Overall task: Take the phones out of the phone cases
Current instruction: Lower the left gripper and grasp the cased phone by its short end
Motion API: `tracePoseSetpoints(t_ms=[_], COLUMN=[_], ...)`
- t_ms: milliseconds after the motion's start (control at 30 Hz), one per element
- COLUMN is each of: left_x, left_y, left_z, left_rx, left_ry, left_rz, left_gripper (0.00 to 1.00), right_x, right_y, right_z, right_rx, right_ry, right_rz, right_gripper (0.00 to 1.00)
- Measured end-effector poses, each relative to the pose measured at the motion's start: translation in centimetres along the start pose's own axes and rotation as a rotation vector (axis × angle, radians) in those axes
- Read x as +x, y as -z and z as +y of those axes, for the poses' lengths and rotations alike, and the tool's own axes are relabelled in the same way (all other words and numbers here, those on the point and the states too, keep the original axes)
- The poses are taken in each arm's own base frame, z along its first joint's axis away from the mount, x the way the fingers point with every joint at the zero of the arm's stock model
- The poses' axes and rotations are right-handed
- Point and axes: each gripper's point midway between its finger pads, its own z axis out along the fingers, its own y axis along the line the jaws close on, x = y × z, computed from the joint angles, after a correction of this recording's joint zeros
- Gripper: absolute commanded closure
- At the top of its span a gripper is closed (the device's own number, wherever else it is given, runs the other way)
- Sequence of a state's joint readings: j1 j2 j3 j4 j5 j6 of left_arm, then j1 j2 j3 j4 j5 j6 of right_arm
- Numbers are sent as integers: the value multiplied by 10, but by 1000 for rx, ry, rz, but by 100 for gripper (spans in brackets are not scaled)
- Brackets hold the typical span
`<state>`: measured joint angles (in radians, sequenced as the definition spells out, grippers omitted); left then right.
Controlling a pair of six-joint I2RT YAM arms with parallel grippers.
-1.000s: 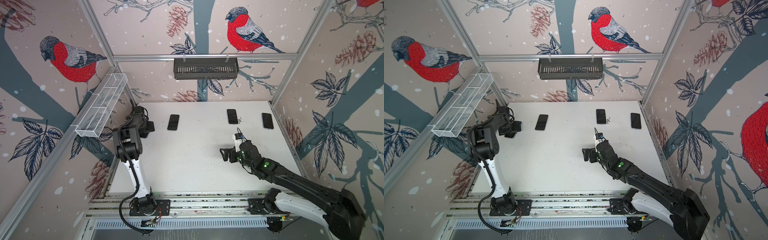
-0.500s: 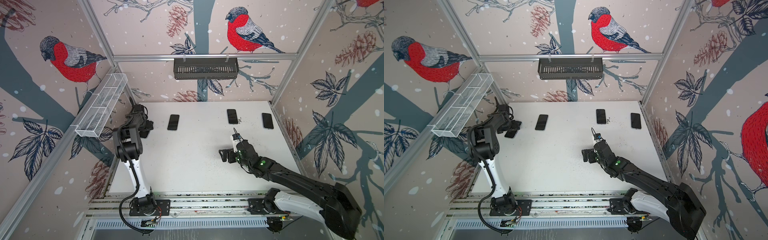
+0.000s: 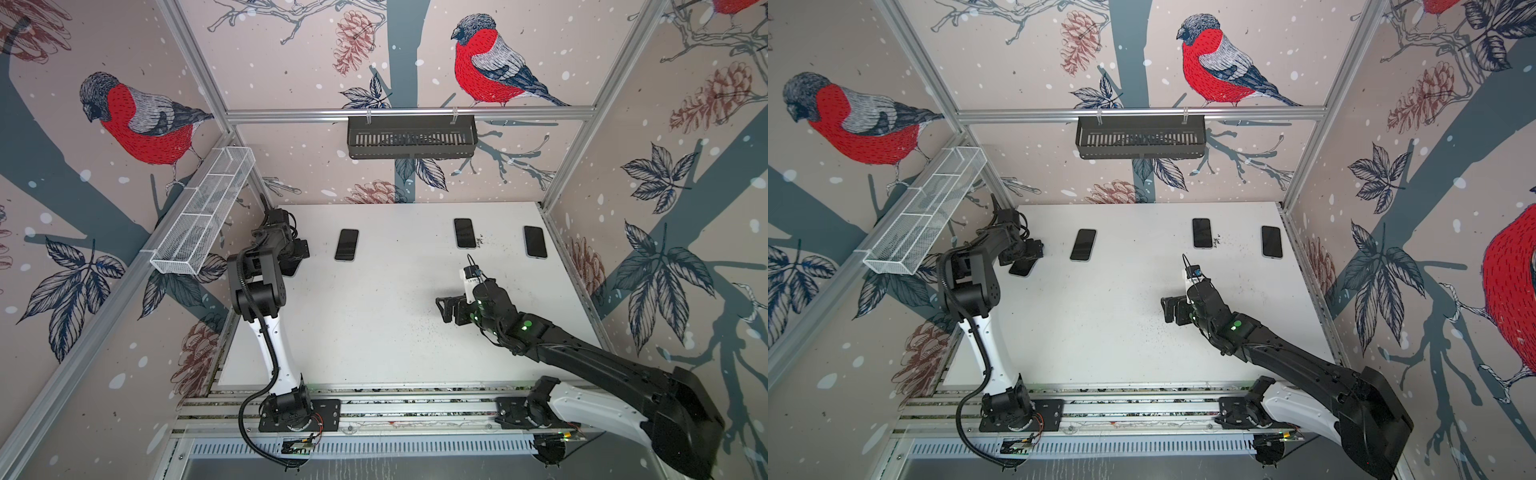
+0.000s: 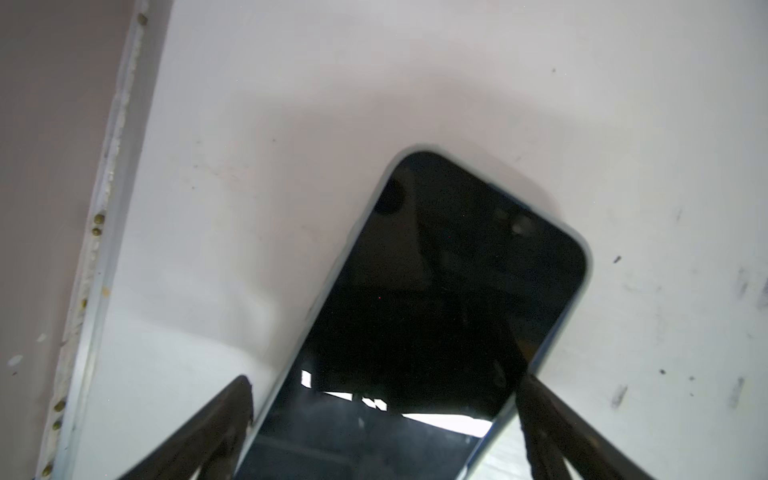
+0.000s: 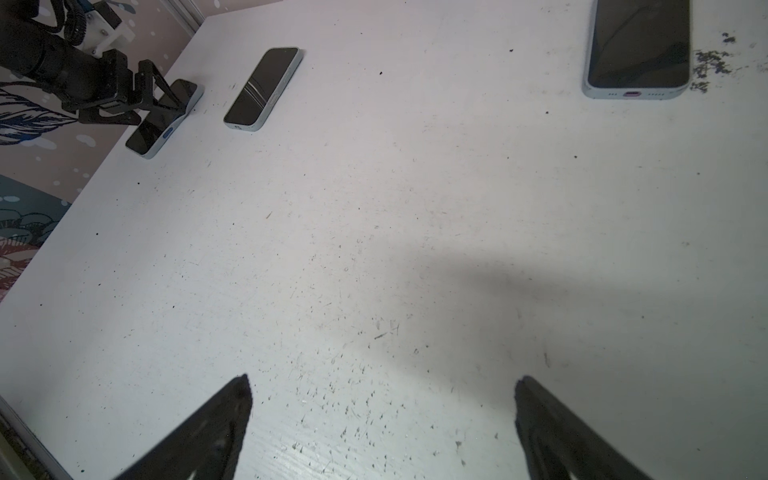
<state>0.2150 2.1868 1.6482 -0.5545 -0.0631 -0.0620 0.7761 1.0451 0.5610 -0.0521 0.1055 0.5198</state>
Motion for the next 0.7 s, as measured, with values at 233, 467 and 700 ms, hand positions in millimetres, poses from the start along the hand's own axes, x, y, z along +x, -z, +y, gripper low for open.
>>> tracePoseSetpoints(t_ms=[233,467,700], left_x=[3,17,27], left_y=[-4,0,5], left_z=[-6,-16,-19], left_rx=[36,79,88], left_ry=[-2,-21,-27], left_rz=[1,25,44], left_gripper=[3,4,5], right_x=[0,-3,-6], right_y=[2,6,15], right_z=[9,14,13], right_rx=[-18,-24,-22], right_ry=[7,0,-1], right_rz=[0,-19,-48], right_gripper=[1,1,1])
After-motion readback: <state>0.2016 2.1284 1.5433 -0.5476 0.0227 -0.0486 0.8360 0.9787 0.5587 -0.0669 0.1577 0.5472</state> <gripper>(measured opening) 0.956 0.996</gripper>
